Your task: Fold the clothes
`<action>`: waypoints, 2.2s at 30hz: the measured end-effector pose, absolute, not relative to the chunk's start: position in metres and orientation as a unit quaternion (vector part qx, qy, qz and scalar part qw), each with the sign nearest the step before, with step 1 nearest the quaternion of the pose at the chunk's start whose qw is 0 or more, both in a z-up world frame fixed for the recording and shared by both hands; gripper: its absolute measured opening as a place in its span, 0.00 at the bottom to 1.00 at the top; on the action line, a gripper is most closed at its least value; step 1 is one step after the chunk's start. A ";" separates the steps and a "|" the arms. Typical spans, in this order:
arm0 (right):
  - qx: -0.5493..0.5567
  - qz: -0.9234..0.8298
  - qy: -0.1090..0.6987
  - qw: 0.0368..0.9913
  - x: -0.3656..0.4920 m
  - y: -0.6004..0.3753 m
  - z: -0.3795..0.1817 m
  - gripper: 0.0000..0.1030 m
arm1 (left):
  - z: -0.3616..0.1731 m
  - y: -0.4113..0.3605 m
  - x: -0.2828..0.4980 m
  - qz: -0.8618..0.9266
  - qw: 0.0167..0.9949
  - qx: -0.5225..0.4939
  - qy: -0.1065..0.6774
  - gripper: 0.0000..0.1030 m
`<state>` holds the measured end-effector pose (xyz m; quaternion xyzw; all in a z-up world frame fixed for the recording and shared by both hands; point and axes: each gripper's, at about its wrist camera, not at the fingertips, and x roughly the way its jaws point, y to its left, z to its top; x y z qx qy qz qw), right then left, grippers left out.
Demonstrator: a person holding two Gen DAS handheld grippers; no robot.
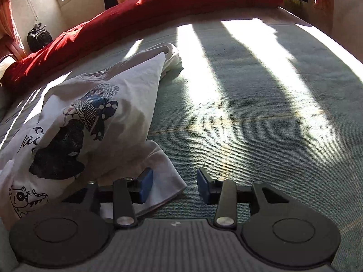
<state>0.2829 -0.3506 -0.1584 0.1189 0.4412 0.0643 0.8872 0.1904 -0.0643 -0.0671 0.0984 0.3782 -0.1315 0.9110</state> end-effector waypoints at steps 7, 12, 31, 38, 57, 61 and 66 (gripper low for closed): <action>0.081 0.110 0.441 0.887 0.276 -0.332 -0.150 0.08 | -0.064 -0.074 0.192 -0.138 0.912 0.095 0.373 0.67; 0.094 0.107 0.426 0.893 0.274 -0.348 -0.126 0.07 | -0.060 -0.078 0.187 -0.142 0.912 0.104 0.370 0.67; 0.030 -0.001 0.397 0.917 0.257 -0.436 -0.066 0.07 | -0.050 -0.081 0.179 -0.154 0.913 0.107 0.361 0.71; 0.039 -0.048 0.391 0.918 0.247 -0.472 -0.057 0.07 | -0.051 -0.084 0.176 -0.156 0.911 0.112 0.364 0.72; 0.035 -0.156 0.376 0.913 0.230 -0.552 -0.038 0.07 | -0.054 -0.091 0.174 -0.160 0.906 0.123 0.373 0.72; 0.028 -0.179 0.372 0.911 0.232 -0.568 -0.033 0.07 | -0.056 -0.092 0.175 -0.159 0.905 0.125 0.375 0.72; 0.016 -0.213 0.362 0.908 0.239 -0.591 -0.024 0.07 | -0.058 -0.095 0.177 -0.160 0.902 0.130 0.379 0.72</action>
